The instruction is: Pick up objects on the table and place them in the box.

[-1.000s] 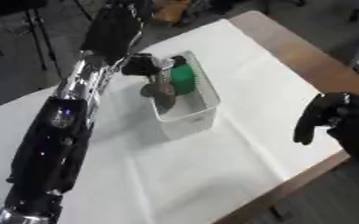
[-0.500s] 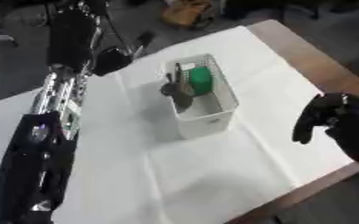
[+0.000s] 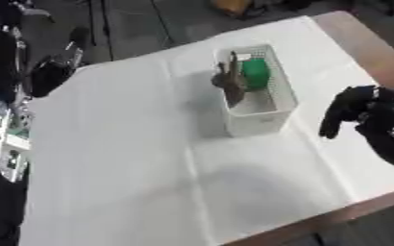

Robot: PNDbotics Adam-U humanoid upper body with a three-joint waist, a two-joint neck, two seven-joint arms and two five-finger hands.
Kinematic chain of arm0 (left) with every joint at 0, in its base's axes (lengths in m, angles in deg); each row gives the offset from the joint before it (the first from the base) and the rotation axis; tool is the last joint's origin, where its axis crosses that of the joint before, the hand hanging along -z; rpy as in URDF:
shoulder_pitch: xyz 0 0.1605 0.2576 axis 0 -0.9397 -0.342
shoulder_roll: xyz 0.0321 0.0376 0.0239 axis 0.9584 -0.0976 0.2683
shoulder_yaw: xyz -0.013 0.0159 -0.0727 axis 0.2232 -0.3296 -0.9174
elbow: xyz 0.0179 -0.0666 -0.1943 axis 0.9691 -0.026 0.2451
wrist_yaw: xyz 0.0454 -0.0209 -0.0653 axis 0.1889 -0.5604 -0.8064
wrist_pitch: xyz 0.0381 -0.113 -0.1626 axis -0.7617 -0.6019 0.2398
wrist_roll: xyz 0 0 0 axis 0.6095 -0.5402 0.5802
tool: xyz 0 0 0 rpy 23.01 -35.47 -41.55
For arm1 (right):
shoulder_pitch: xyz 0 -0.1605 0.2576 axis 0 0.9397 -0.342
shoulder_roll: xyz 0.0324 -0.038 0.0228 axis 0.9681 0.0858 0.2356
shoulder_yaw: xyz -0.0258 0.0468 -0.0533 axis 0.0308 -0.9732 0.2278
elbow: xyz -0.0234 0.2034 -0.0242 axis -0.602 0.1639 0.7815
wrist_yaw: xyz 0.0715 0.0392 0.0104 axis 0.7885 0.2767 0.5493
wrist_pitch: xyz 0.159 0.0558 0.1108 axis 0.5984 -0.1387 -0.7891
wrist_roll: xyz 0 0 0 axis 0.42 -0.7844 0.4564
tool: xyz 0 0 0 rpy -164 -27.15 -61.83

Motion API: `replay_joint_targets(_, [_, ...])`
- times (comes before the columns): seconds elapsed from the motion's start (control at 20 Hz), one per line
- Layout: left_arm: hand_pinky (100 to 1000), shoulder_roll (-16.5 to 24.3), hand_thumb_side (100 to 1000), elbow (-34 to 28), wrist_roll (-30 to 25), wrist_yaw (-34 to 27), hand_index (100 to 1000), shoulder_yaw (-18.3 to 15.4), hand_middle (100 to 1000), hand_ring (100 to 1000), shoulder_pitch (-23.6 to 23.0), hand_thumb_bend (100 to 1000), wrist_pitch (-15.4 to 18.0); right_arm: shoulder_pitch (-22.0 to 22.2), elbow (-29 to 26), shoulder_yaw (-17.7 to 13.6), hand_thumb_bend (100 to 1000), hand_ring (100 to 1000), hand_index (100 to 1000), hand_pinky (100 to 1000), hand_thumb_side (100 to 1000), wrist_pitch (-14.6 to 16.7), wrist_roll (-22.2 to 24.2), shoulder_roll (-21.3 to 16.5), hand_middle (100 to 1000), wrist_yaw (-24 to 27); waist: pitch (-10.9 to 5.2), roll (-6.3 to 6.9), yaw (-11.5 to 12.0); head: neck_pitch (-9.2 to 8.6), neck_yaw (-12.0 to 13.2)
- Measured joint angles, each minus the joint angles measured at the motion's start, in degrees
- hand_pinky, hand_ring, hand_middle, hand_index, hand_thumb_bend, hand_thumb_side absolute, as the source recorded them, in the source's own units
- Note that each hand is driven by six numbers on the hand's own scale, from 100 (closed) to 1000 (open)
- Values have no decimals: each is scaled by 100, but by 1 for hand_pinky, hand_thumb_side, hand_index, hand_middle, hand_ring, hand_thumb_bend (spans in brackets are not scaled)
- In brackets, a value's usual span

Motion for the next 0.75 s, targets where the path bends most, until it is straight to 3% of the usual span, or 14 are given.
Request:
replay_joint_targets(0.3, [621,14,1000,-838,-307,-553,911,69,857,807,-874,691,-482,42,-12,-16,100,486,823,511,718,37,-47,0,617,-49,0,-33,109,108,12])
replay_joint_targets(0.75, [605,-199,1000,-1876,-705,-1389,920,263,861,811,-1547,674,-1004,54,-23,-33,100,486,826,511,722,40,-78,2,617,-52,0,-60,173,157,37])
